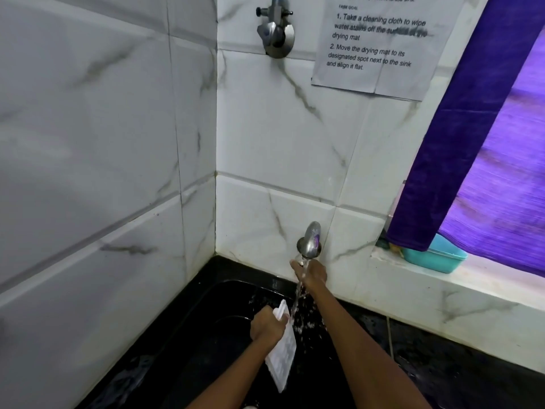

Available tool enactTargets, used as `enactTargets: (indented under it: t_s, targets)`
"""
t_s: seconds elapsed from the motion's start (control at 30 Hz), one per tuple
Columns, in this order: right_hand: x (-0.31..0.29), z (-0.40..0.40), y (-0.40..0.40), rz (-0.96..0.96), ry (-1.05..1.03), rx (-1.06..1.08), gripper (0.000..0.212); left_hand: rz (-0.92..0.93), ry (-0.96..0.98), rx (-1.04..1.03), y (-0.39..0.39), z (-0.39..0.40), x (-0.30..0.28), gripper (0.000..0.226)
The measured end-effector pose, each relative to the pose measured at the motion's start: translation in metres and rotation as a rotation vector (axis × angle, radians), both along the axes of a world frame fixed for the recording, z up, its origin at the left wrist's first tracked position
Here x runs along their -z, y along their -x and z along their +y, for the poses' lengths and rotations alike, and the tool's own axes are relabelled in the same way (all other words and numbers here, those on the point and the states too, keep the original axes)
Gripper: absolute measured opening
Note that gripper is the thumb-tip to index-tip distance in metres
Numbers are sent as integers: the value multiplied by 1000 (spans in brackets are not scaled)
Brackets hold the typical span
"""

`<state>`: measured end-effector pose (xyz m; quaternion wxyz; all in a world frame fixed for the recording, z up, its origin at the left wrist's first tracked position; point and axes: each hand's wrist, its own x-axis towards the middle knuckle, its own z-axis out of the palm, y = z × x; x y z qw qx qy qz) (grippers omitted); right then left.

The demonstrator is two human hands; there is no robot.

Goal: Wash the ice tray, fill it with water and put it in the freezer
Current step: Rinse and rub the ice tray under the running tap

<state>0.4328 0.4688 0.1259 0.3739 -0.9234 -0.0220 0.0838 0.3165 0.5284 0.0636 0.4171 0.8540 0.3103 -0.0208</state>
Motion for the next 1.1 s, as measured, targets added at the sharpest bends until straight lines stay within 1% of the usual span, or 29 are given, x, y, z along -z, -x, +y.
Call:
enactTargets:
  t_s: [0.07, 0.1, 0.2, 0.23, 0.3, 0.37, 0.4, 0.5, 0.57, 0.63, 0.7, 0.73, 0.8, 0.83, 0.9, 0.93, 0.97, 1.03, 1.07, 1.1]
  targets:
    - [-2, -1, -7, 18, -19, -31, 35, -5, 12, 22, 0, 0, 3, 26]
    - [-1, -1, -8, 62, -96, -13, 33, 3, 24, 30, 1, 0, 5, 26]
    - [2, -5, -5, 290, -490, 71, 26, 17, 27, 56, 5, -2, 12, 29]
    - [1, -7, -5, 354, -571, 76, 26, 23, 26, 59, 6, -2, 13, 32]
    - [-4, -14, -2, 441, -614, 45, 31, 33, 37, 76, 11, -2, 15, 31]
    - [-1, -27, 0, 466, -549, 9, 38, 49, 71, 89, 17, 1, 15, 28]
    - [5, -36, 2, 475, -484, -8, 38, 58, 99, 85, 20, 4, 16, 30]
    - [34, -71, 26, 472, -184, -28, 39, 57, 195, 25, 33, 14, 19, 33]
    - [55, -98, 47, 506, -84, -41, 47, 38, 310, -22, 40, 20, 21, 32]
    - [71, -124, 65, 565, -47, -58, 64, 20, 473, -53, 47, 25, 23, 27]
    - [80, -143, 78, 632, -15, -118, 82, 0, 626, -66, 55, 29, 22, 16]
    - [85, -150, 82, 647, -14, -141, 88, -13, 708, -70, 60, 29, 21, 15]
    - [88, -158, 90, 644, -61, -160, 94, -57, 850, -61, 72, 24, 12, 21]
    - [86, -160, 92, 635, -112, -155, 94, -77, 891, -50, 76, 22, 8, 23]
    - [78, -162, 94, 567, -167, -138, 87, -122, 915, -50, 82, 16, 2, 25]
    - [74, -163, 94, 506, -154, -122, 82, -135, 932, -60, 85, 14, 0, 26]
    - [66, -164, 94, 433, -131, -103, 79, -139, 954, -66, 88, 12, -2, 27]
    - [56, -170, 92, 216, -15, -82, 82, -152, 1012, -85, 93, 6, -8, 25]
    - [52, -174, 90, 160, 30, -99, 81, -165, 1042, -92, 96, 3, -13, 23]
    - [48, -179, 89, 144, 27, -123, 72, -185, 1058, -104, 99, 2, -18, 23]
